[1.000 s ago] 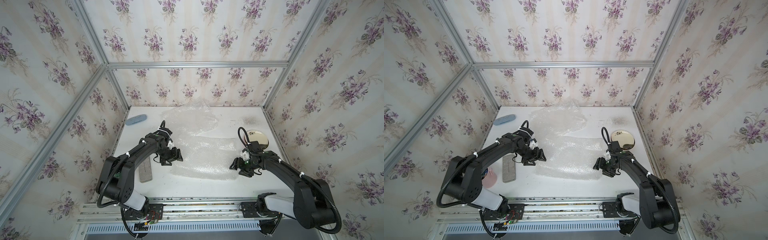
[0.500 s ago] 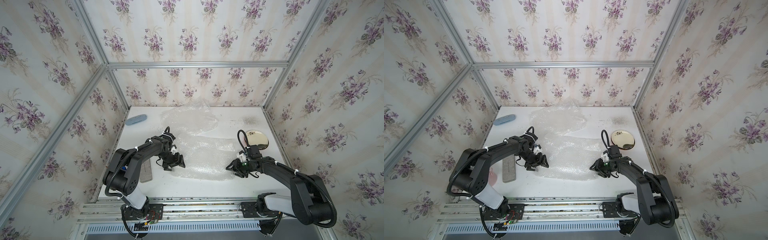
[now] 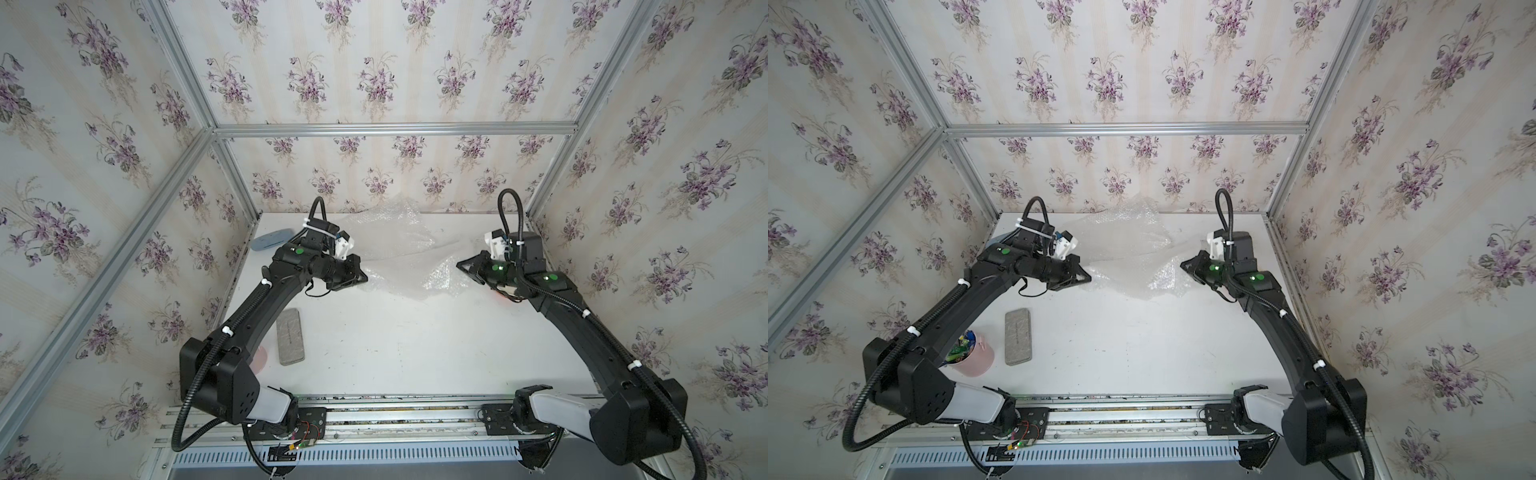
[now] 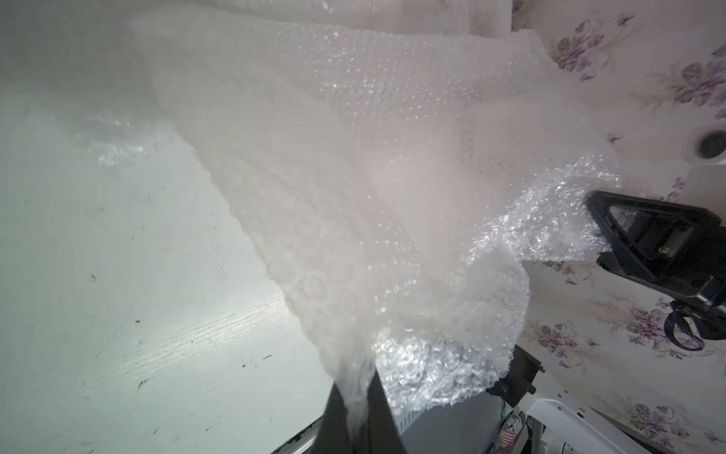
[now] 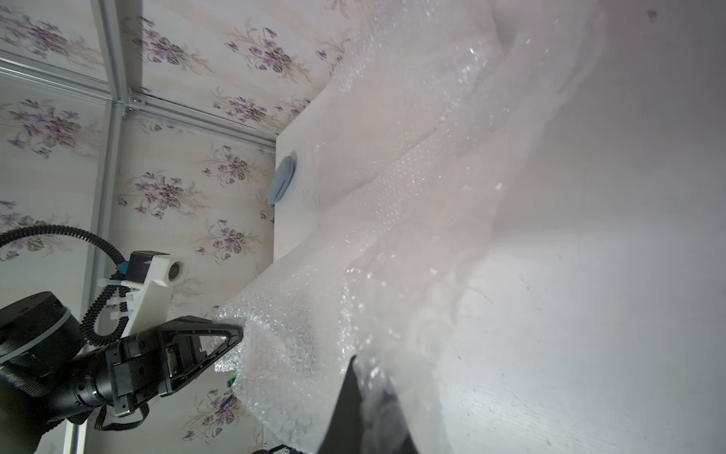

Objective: Unpack dinner plates from bubble wrap
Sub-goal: Pick up the bubble wrap from the center of the board, then place the bubble wrap at the center of the board.

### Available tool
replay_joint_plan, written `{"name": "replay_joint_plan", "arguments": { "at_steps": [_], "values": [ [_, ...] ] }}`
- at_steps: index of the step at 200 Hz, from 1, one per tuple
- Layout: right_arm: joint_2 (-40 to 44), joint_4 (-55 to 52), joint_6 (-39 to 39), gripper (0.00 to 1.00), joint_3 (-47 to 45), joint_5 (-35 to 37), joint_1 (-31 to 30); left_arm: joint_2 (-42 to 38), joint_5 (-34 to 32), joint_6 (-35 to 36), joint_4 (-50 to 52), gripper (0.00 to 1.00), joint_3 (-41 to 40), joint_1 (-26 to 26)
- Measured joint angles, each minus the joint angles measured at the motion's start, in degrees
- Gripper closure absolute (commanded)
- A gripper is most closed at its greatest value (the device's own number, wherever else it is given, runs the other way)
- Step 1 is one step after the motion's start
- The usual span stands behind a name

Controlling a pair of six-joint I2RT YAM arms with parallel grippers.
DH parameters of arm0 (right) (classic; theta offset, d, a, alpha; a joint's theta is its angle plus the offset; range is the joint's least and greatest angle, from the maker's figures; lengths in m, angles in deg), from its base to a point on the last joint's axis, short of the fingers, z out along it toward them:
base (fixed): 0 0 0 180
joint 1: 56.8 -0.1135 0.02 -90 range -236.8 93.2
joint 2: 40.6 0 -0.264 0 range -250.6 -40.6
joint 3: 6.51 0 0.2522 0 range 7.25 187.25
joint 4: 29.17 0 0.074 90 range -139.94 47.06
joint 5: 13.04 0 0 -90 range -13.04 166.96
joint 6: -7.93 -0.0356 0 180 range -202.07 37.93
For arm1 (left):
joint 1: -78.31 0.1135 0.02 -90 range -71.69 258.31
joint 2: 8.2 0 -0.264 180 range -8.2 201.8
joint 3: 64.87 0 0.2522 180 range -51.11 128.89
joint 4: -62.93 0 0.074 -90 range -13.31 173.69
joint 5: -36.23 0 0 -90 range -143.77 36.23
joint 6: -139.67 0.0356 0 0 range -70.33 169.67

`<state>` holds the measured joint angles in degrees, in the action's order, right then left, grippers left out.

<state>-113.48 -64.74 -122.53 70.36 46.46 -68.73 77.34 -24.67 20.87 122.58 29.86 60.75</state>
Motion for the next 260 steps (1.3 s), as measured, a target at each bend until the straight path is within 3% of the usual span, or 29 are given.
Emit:
{"name": "replay_joint_plan", "arguments": {
  "at_steps": [51, 88, 119, 178, 233, 260],
  "values": [
    [-23.0, 2.4, 0.0, 1.0, 26.9, -1.8, -0.1, 12.5, -2.3, 0.7, -0.4, 0.98, 18.9, 4.0],
    [-36.4, 2.0, 0.3, 1.0, 44.0, -3.8, -0.4, 14.9, -3.5, 0.5, -0.4, 0.98, 21.4, 6.4],
    [-42.6, 2.8, -0.4, 1.0, 48.8, -5.6, -0.9, 14.5, -4.6, 0.1, -0.9, 0.98, 21.8, 7.8],
    [-41.5, 10.7, -0.8, 1.0, 50.2, -7.7, -3.3, 7.1, -5.7, -0.7, -8.3, 0.98, 22.6, 7.8],
    [-34.8, 13.6, 0.0, 1.0, 50.5, -6.5, -3.2, -0.4, -7.0, -2.9, -13.1, 0.97, 21.9, 7.6],
    [-30.8, 13.9, 0.3, 1.0, 52.5, -5.2, -3.2, -2.7, -8.0, -4.0, -13.6, 0.96, 25.4, 7.5]
  ]
}}
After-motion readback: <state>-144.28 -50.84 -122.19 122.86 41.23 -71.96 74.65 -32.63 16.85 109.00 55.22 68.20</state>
